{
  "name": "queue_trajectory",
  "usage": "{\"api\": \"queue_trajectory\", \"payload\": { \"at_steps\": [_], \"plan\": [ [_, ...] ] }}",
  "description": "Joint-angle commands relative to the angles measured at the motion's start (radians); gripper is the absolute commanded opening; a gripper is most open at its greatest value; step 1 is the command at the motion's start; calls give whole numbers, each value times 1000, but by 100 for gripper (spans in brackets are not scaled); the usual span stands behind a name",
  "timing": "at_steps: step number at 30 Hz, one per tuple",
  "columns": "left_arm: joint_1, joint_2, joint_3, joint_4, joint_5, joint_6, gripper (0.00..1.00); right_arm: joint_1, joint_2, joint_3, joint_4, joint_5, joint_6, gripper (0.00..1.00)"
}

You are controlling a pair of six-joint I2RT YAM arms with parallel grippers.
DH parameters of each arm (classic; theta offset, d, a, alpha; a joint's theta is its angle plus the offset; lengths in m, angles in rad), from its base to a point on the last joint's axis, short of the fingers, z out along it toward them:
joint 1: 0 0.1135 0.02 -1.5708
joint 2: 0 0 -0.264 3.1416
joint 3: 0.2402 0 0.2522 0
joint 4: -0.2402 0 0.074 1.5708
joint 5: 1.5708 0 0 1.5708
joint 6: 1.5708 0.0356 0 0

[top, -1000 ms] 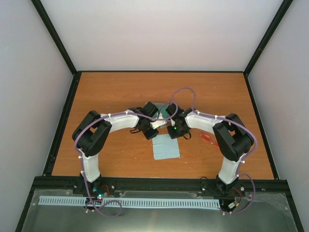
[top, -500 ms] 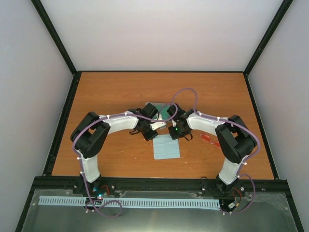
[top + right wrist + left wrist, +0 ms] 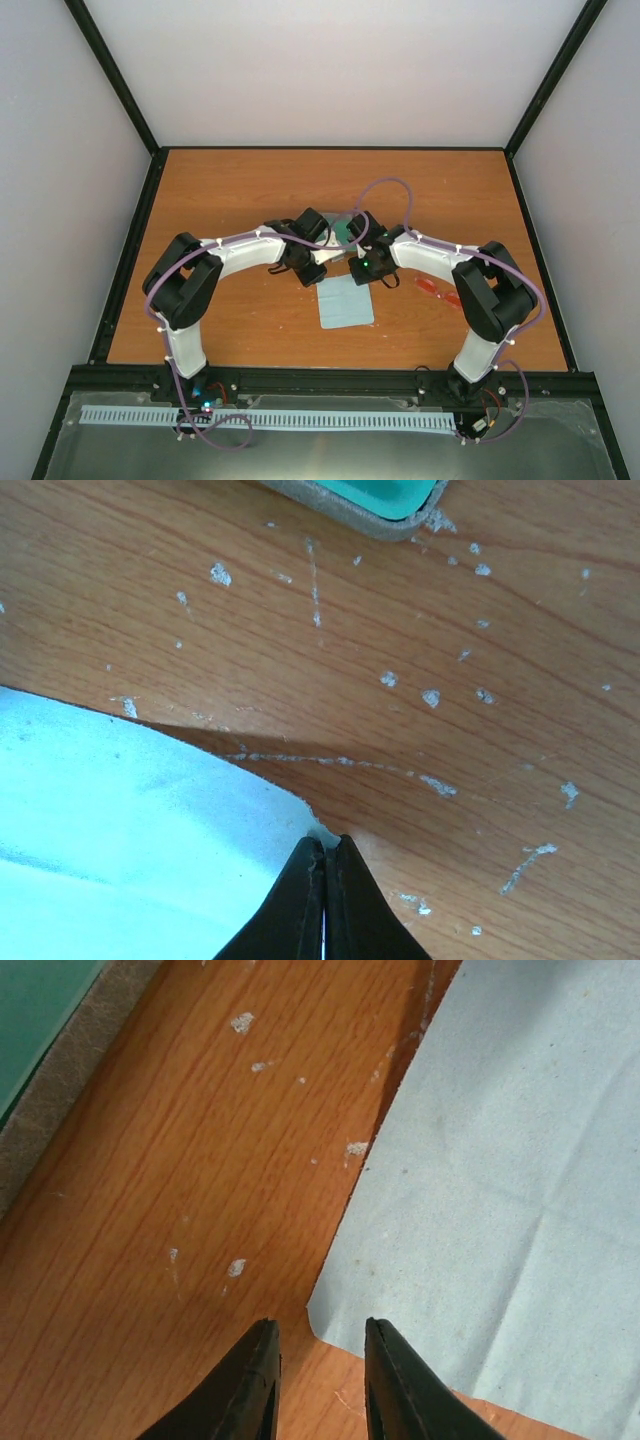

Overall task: Organize the sunglasses
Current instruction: Fold the glasses cleaning cloth at the center of the board.

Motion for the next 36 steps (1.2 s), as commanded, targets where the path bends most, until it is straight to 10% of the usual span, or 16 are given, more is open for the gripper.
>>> {"api": "queue_trajectory", "payload": {
  "at_steps": [1, 21, 36],
  "plan": [
    [-16, 17, -14, -1, -37, 0, 26, -4, -11, -4, 13, 22, 9, 3],
    [-51, 69, -52, 26, -10, -5, 23, -5, -4, -18, 21, 7, 14, 3],
    [-78, 66, -72, 41, -70, 0, 0, -5, -32, -51, 34, 22, 17, 3]
  ]
}}
